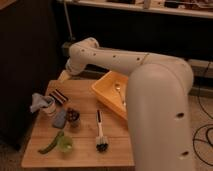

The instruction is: Wipe table surface with eraser

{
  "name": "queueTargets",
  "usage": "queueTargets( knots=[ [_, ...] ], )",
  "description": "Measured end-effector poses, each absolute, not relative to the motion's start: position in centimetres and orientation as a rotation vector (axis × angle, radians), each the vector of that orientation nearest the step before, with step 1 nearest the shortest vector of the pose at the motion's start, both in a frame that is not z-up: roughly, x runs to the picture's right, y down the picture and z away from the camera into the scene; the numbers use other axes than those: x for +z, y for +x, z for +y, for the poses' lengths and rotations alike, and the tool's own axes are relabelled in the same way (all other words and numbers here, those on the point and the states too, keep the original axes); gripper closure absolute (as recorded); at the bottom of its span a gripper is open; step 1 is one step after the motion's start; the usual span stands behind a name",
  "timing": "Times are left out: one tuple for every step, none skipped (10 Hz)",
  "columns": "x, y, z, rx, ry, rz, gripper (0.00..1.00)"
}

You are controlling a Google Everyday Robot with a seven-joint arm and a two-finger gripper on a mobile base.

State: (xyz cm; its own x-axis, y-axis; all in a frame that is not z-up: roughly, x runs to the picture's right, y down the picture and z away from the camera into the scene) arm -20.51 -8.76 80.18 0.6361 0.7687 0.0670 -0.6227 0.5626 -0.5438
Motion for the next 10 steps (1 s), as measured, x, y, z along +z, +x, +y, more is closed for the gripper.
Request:
queueTargets(
  knots=[
    [80.8,-22.0,-8.4,0.797,-0.527,-0.316,0.2],
    [81.9,-24.0,-7.7,0.761,-0.549,-0.325,0.2],
    [82.4,-25.5,-6.9,0.739,-0.565,-0.334,0.2],
    [82.6,-27.1,-5.9,0.716,-0.583,-0.348,0.2],
    [82.8,-29.0,-4.7,0.683,-0.591,-0.354,0.2],
    [83.2,-30.3,-3.8,0.659,-0.588,-0.352,0.2],
    [83.4,-32.3,-2.6,0.642,-0.59,-0.353,0.2],
    [83.9,-32.8,-1.9,0.646,-0.591,-0.344,0.2],
    [84.5,-32.6,-1.8,0.653,-0.589,-0.336,0.2],
    [85.6,-32.5,-1.6,0.664,-0.593,-0.327,0.2]
  ],
)
